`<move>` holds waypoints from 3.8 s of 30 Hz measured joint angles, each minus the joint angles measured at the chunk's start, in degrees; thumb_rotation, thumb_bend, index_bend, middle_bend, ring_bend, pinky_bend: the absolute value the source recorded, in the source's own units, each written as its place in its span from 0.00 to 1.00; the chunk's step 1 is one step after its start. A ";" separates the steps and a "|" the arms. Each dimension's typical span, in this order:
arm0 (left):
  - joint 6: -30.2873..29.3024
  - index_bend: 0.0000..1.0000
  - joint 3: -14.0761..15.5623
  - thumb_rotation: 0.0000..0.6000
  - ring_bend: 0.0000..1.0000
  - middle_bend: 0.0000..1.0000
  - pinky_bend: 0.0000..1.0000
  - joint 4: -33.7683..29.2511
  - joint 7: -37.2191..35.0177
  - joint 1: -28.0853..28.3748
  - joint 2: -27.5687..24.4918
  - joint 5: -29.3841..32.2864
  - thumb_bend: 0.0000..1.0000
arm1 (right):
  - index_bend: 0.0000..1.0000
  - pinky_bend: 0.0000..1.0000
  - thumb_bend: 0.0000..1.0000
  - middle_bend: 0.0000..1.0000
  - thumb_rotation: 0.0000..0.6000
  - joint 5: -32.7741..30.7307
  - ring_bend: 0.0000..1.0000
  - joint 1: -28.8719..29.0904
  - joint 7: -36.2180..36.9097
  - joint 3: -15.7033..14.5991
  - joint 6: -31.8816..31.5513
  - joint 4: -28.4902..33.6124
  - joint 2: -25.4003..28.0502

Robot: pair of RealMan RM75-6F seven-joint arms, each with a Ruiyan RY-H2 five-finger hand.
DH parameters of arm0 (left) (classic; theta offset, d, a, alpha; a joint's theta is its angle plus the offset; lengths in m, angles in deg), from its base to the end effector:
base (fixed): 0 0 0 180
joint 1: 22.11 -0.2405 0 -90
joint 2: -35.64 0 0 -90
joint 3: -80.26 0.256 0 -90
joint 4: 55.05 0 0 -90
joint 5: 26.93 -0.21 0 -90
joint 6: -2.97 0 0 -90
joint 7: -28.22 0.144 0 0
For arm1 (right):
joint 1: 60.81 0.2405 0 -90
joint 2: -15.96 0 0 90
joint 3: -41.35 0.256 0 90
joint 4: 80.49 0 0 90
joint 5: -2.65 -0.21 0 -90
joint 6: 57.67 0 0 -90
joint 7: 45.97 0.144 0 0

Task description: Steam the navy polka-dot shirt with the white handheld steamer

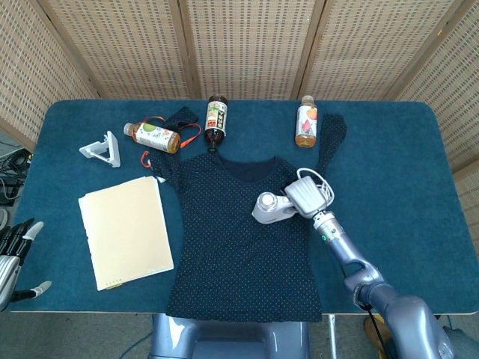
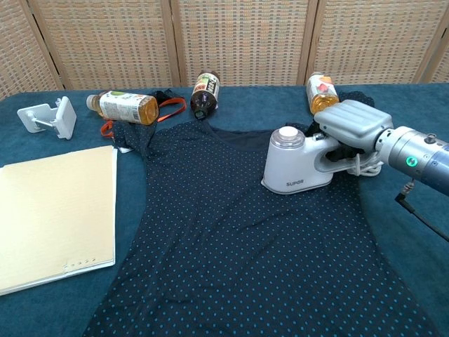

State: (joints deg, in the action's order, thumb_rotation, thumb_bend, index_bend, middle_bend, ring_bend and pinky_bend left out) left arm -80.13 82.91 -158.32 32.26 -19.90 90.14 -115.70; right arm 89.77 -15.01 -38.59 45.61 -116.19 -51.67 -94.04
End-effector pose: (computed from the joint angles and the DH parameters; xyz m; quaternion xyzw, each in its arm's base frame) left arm -0.2956 0.1440 0.1747 -0.6313 -0.4143 -0.3294 0.5668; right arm -0.2094 -0.4048 -0.0487 0.7743 -0.2300 0.3601 0.4668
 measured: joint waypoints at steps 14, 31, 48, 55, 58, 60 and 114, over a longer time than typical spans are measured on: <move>-0.29 0.00 0.01 1.00 0.00 0.00 0.00 0.21 -0.45 -0.14 -0.15 -0.06 0.00 | 0.76 1.00 1.00 0.67 1.00 4.81 0.78 -0.06 1.10 -3.37 -4.19 8.50 0.11; -0.28 0.00 -0.05 1.00 0.00 0.00 0.00 0.29 -0.66 -0.15 -0.24 0.06 0.00 | 0.76 1.00 1.00 0.67 1.00 14.15 0.78 -0.44 -4.49 -10.11 -9.49 24.09 4.32; -0.11 0.00 0.11 1.00 0.00 0.00 0.00 0.37 -0.35 -0.12 -0.04 -0.20 0.00 | 0.76 1.00 1.00 0.67 1.00 6.45 0.78 -0.79 0.56 -3.99 -4.94 2.65 2.15; 0.06 0.00 0.09 1.00 0.00 0.00 0.00 -0.10 0.33 -0.01 0.15 -0.16 0.00 | 0.76 1.00 1.00 0.67 1.00 3.04 0.78 -1.01 3.76 -1.73 -1.82 -5.64 -0.20; 0.08 0.00 0.12 1.00 0.00 0.00 0.00 -0.19 0.49 -0.02 0.18 -0.15 0.00 | 0.76 1.00 1.00 0.67 1.00 2.44 0.78 -0.93 5.19 -1.30 -1.26 -6.99 -1.08; 0.12 0.00 0.12 1.00 0.00 0.00 0.00 -0.23 0.54 0.00 0.19 -0.14 0.00 | 0.76 1.00 1.00 0.67 1.00 2.62 0.78 -0.87 5.65 -1.45 -1.54 -7.04 -1.26; -0.69 0.00 0.37 1.00 0.00 0.00 0.00 -0.21 0.04 -0.33 -0.08 -0.97 0.00 | 0.76 1.00 1.00 0.67 1.00 13.91 0.78 -1.66 -1.88 -9.95 -11.41 18.39 7.82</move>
State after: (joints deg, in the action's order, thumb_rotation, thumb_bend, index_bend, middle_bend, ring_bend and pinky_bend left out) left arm -80.82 83.28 -158.53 32.30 -20.23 90.06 -116.67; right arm 103.68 -16.67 -40.47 35.67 -127.60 -33.28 -86.21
